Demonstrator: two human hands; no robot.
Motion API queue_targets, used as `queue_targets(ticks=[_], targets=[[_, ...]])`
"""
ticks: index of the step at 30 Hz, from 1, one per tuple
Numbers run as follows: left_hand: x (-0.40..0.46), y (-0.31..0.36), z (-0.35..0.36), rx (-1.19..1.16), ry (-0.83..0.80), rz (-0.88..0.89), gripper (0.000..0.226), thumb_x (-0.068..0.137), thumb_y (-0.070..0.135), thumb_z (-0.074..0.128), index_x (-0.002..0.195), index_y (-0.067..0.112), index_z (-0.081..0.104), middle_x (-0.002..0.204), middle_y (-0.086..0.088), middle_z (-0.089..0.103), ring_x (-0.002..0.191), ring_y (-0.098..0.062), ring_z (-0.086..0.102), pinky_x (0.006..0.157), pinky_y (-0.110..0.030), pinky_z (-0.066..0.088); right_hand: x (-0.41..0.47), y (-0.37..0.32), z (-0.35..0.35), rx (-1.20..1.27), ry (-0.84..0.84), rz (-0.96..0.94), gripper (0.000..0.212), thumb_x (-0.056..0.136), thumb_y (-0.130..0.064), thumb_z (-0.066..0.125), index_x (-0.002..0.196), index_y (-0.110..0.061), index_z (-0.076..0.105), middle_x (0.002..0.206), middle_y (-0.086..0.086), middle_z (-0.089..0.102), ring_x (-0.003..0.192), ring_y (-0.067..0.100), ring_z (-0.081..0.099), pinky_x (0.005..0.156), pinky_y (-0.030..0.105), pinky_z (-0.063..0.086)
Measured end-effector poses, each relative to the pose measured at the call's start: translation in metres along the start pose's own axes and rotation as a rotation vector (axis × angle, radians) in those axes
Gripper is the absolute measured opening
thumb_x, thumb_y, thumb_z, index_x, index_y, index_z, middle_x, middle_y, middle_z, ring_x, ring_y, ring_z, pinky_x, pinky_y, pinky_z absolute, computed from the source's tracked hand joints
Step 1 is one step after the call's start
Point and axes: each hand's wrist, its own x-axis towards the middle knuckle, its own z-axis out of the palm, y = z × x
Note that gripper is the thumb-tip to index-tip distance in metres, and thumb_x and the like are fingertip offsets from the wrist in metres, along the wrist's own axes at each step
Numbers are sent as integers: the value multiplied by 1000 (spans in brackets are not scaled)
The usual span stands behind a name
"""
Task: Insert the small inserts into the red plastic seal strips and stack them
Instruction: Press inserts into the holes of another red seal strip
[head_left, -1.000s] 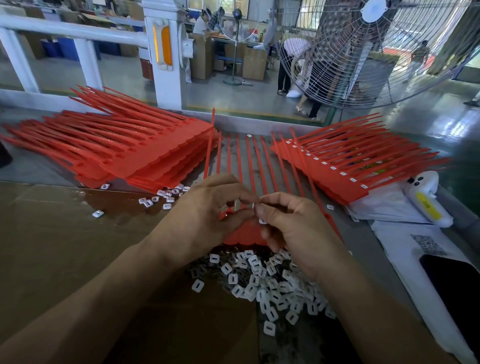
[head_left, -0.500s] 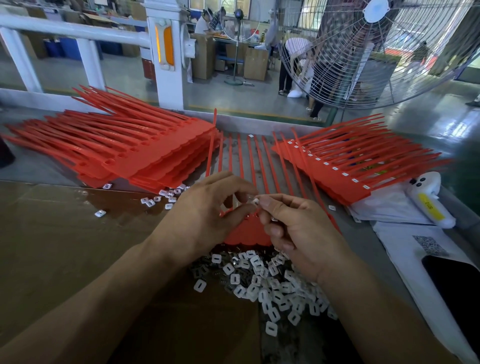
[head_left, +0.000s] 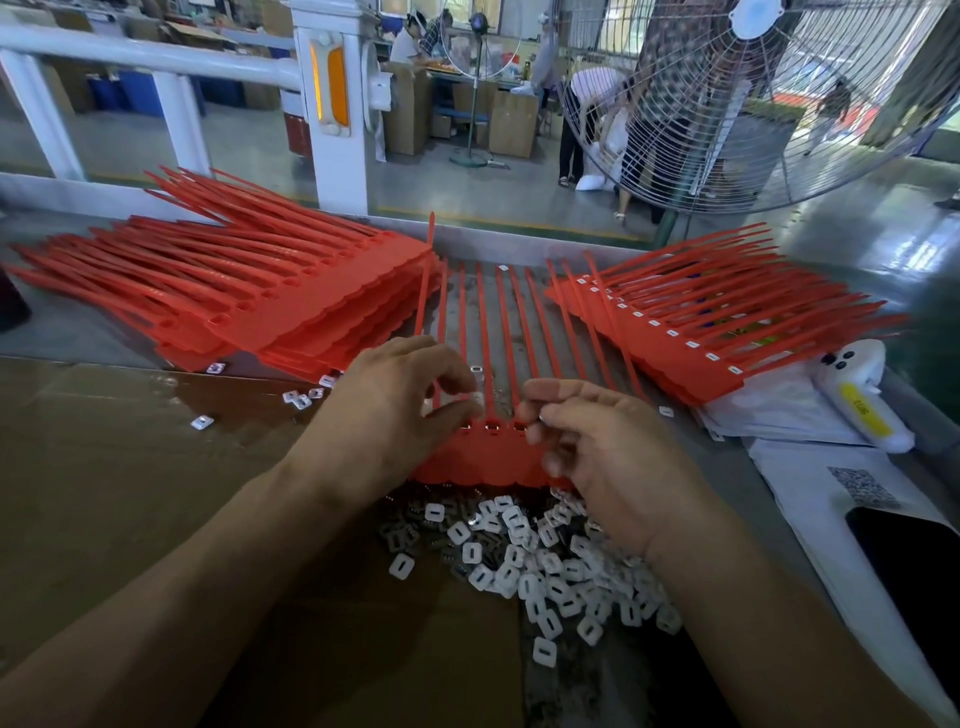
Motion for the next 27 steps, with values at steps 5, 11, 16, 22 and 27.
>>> queue_targets(ticks=[5, 11, 16, 22, 27], targets=[[0, -8, -3, 17, -75, -186, 11, 87, 39, 75, 92, 30, 73, 94, 16, 62, 95, -8, 56, 93, -42, 47, -1, 2, -2, -4, 37, -56, 30, 96, 15, 53, 104, -4, 74, 97, 12, 79, 80, 19, 74, 60, 23, 55], [-1, -5, 3, 54, -124, -228, 11, 89, 41, 74, 96, 33, 73, 100, 16, 61, 103, -10, 52, 100, -42, 41, -4, -2, 0, 75, 48, -85, 23, 97, 11, 58, 113, -2, 68, 101, 13, 79, 95, 27, 78, 69, 25, 61], [-1, -5, 6, 61, -149, -256, 12, 88, 43, 74, 97, 35, 74, 101, 16, 61, 105, -10, 51, 104, -44, 41, -6, -4, 1, 84, 53, -110, 20, 97, 7, 61, 114, -2, 68, 101, 13, 79, 96, 27, 78, 70, 26, 62], [-1, -6, 2, 86, -149, -217, 17, 86, 40, 77, 102, 35, 73, 101, 17, 64, 103, -9, 54, 100, -42, 42, -6, -4, 1, 56, 53, -126, 16, 99, -2, 64, 113, -5, 69, 99, 14, 79, 92, 29, 78, 67, 27, 62], [-1, -6, -1, 159, -208, -103, 14, 88, 37, 75, 102, 38, 76, 103, 17, 66, 101, -6, 58, 98, -43, 47, -5, -2, 0, -5, 54, -124, 14, 100, -3, 63, 110, -8, 71, 95, 13, 80, 85, 27, 79, 64, 26, 60]])
